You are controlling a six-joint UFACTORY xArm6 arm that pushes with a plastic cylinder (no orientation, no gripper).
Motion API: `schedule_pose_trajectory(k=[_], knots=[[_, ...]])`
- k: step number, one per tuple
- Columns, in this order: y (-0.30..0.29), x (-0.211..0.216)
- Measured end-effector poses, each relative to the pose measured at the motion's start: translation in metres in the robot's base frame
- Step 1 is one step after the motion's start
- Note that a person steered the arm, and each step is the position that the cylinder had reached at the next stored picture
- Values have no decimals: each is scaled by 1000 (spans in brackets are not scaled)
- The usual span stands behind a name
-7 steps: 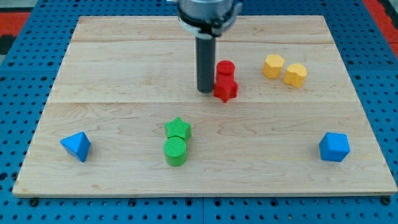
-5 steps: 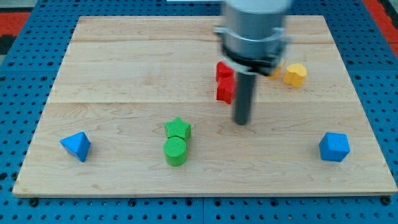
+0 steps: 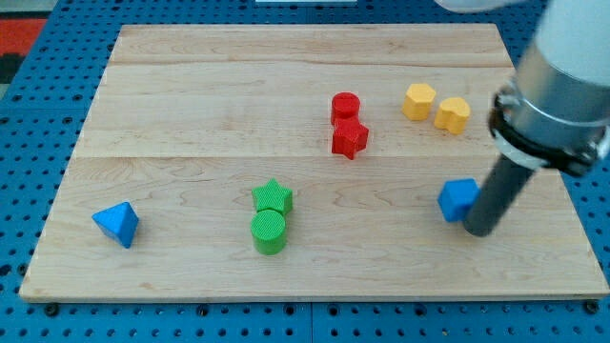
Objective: Push the blue cube below the red star
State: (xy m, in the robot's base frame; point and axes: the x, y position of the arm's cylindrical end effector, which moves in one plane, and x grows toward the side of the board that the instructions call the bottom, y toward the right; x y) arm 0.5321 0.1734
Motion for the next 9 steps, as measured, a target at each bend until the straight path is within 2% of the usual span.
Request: schedule_pose_trajectory(k=[2, 3, 4, 6, 7, 8, 9], knots=[[36, -8], [18, -22], [-48, -50], [-34, -78], [-75, -88], [-149, -80], [-101, -66]])
